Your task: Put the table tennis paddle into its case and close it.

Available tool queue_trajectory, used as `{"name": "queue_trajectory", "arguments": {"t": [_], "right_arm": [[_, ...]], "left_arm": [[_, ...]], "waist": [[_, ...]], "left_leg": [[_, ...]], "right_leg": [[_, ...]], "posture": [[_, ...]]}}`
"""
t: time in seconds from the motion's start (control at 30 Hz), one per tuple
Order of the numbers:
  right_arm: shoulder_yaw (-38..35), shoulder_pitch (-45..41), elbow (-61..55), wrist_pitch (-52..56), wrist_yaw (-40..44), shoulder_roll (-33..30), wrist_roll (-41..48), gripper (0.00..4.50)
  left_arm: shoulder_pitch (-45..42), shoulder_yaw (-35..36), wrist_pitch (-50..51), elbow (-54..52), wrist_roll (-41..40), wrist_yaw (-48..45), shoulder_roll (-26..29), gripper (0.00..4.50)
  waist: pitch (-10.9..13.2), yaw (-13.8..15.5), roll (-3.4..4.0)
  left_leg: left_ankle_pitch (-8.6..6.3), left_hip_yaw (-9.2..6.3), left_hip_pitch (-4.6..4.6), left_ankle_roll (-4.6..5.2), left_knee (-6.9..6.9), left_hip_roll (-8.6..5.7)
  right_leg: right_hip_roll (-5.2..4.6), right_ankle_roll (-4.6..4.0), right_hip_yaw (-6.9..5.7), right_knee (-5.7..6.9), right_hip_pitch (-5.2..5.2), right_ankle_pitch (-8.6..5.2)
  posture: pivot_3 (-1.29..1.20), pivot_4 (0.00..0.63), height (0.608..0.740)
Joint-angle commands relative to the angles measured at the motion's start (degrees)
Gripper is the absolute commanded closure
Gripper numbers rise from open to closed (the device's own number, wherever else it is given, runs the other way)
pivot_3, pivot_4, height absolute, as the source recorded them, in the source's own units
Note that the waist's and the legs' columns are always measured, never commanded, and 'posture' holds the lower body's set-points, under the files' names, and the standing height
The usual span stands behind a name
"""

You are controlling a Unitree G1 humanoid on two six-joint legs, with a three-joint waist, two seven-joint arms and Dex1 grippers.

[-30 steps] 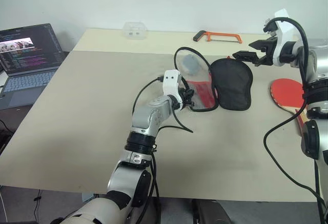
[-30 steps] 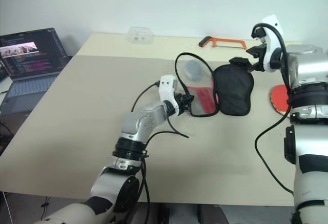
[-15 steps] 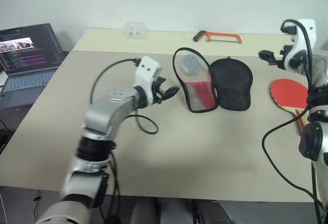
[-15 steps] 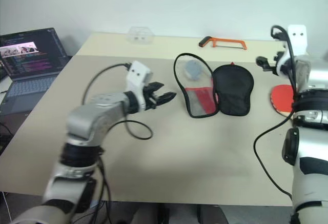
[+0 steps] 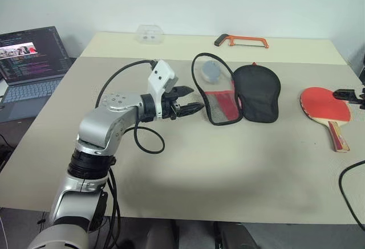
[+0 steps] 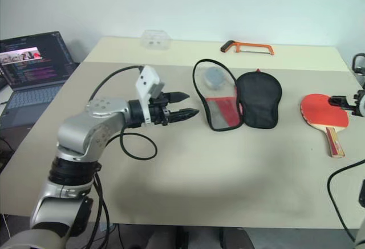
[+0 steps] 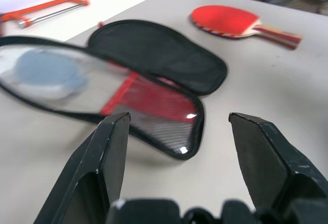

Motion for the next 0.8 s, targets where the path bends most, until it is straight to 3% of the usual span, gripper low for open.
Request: {"name": "queue_trajectory", "arguments": {"t": [0.03,0.23,0.53,0.8], "right_arm": [[1.5,1.0,0.9,0.3,4.8,-2.1,0.9,0.00],[4.1,5.2,1.6,1.8,10.2,-1.8,2.2,0.00],[1.8,12.9,1.9,-5.5,8.6,1.5,2.2,0.00],[1.3,22.2,-9.7,-4.5,11.6,2.6,4.8,0.00]], "left_arm": [[0.2,-0.2,-1.5,-1.8,-0.2,-0.4,-0.8,1.17],[0.5,-1.0,-2.4,-1.1,0.5,-0.1,-2.0,1.17],[1.5,-0.8,-1.1,-2.6,0.2,0.6,-2.3,1.17],[1.6,-0.8,0.1,-4.0,-1.4,-2.1,-1.2,1.17]], "waist": [[0.0,0.0,0.00],[0.0,0.1,0.00],[0.0,0.1,0.01],[0.0,0.1,0.01]], "left_leg": [[0.00,-0.01,0.00,0.00,0.01,0.01],[0.00,-0.02,-0.01,0.00,0.03,0.00],[0.00,-0.04,0.01,0.00,0.06,0.01],[0.00,-0.09,0.00,0.00,0.06,0.04]], "right_leg": [[0.02,0.00,0.00,0.00,0.01,0.00],[0.01,0.00,-0.01,0.00,0.04,0.00],[0.02,0.00,-0.03,0.02,0.06,0.00],[0.04,0.00,-0.06,0.02,0.08,0.00]], "posture": [[0.00,0.150,0.740],[0.00,0.150,0.740],[0.00,0.150,0.740],[0.00,0.150,0.740]]}}
